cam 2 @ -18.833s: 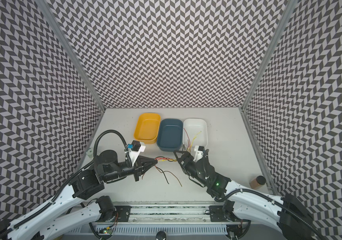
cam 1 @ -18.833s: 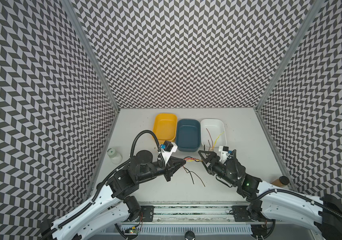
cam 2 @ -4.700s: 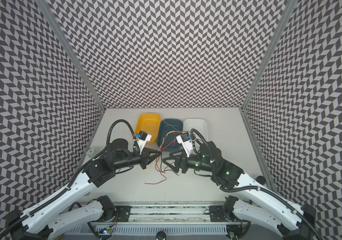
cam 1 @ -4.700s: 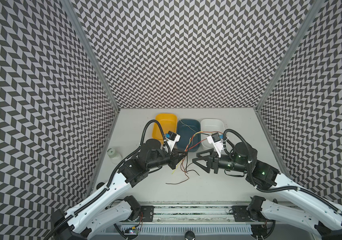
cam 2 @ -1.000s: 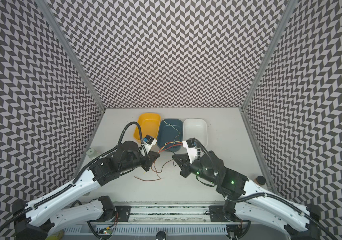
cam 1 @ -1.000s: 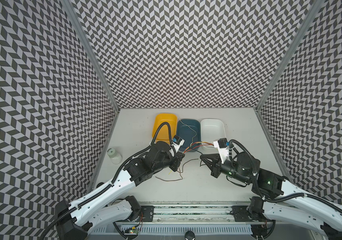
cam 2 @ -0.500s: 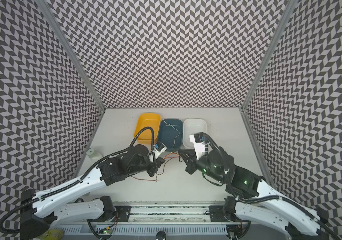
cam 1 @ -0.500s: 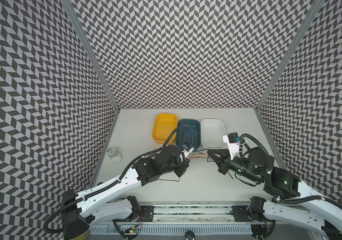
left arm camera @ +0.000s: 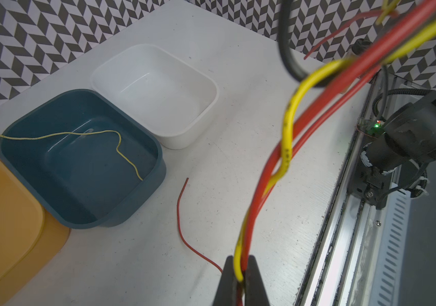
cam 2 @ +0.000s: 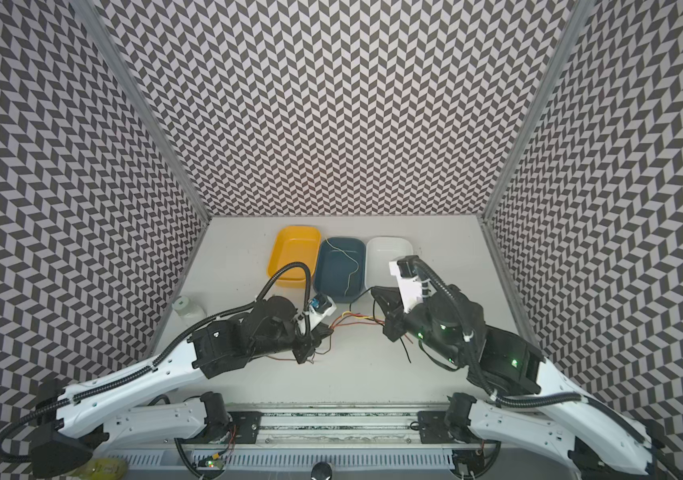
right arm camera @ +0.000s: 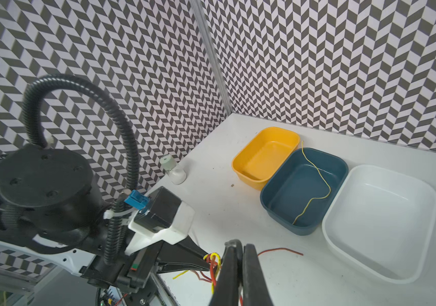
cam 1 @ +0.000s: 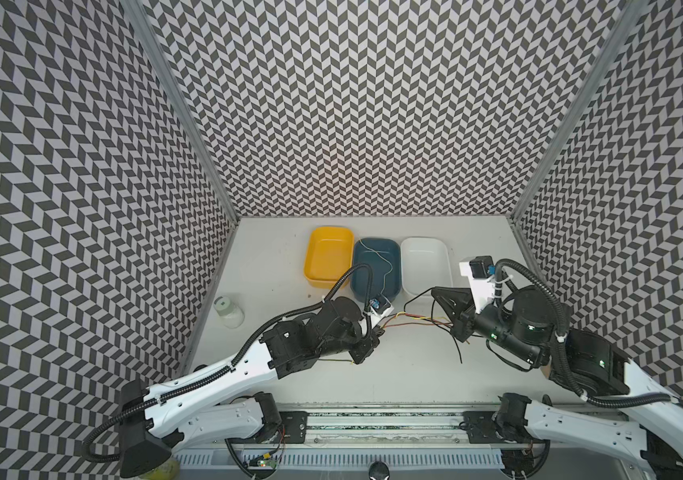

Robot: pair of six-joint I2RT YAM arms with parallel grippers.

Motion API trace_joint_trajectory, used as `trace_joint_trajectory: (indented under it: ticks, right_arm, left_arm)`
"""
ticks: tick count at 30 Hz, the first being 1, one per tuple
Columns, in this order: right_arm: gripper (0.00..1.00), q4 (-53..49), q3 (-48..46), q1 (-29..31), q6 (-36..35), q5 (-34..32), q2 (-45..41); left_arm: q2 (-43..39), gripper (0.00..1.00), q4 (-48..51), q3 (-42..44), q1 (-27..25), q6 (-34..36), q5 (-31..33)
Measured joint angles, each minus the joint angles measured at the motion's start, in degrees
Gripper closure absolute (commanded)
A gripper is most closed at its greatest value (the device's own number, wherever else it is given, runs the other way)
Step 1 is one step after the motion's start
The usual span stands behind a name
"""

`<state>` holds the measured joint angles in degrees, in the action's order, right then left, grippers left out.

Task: Untangle the cables
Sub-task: 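Pull the black wire with the right gripper away from the left gripper, then carry the black wire with the right gripper over the white tray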

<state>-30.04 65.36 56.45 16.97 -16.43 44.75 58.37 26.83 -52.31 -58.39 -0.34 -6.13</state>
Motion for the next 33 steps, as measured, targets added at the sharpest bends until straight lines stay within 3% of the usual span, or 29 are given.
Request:
trace_joint_trajectory:
  ticks: [13,25,33]
  right_arm:
    - [1.00,-3.76,-0.20,-5.66,-3.19,-0.70,-2.40]
    - [1.00,-6.43,-0.90,-19.76,-0.52,3.67,-0.09]
    - [1.00,-9.05,-0.85,-26.97,1.07,4.52,0.74]
  left_arm:
    - [-15.78,1.00,-3.69,5.05,-0.70,0.57,2.91]
    - [-16.57,1.00,-1.42,5.92,-0.70,0.55,-2.40]
    - [-19.43,1.00,-1.31,6.03,-0.70,0.85,2.40]
